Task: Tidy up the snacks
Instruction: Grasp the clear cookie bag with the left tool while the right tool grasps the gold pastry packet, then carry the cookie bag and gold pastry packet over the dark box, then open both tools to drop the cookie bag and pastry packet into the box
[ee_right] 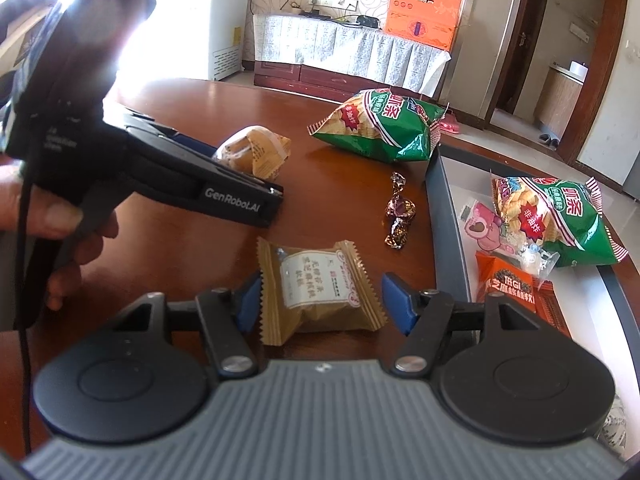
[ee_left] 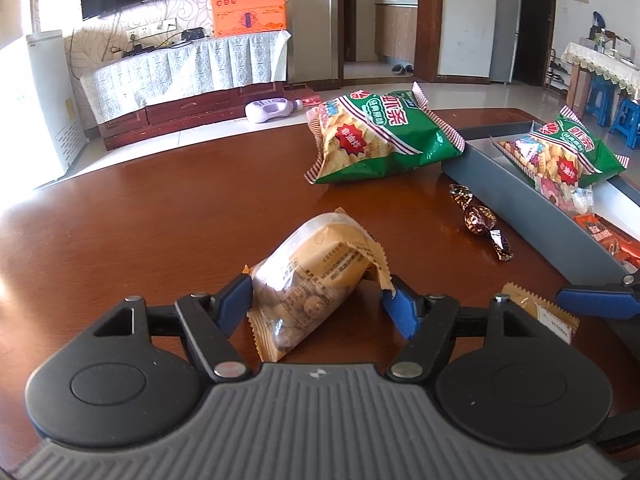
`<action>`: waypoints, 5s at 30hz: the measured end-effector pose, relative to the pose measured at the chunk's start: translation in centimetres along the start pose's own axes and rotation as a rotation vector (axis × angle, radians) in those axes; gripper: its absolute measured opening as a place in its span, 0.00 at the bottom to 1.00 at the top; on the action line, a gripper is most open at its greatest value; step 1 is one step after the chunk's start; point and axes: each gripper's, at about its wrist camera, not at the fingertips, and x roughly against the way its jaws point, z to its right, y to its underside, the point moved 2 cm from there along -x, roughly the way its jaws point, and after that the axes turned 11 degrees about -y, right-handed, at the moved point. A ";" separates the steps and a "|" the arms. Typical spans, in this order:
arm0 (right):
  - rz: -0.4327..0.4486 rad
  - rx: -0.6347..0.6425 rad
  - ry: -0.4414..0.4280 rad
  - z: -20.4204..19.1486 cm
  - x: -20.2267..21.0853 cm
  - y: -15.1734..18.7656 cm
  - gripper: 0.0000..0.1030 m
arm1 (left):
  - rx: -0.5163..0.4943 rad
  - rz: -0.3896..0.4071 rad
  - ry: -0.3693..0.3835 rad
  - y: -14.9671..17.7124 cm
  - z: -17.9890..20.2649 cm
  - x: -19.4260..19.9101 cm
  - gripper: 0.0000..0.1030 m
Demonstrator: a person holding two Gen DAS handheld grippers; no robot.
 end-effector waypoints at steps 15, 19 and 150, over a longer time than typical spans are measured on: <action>-0.016 0.038 -0.006 -0.3 0.7 0.2 0.56 | -0.016 0.005 0.017 0.1 0.3 0.2 0.71; -0.027 0.014 -0.026 -0.1 1.0 0.0 0.47 | -0.009 0.008 0.024 0.3 0.1 0.6 0.56; 0.041 -0.301 0.256 13.8 8.7 2.3 0.48 | -0.065 0.100 0.117 -7.2 19.5 1.7 0.85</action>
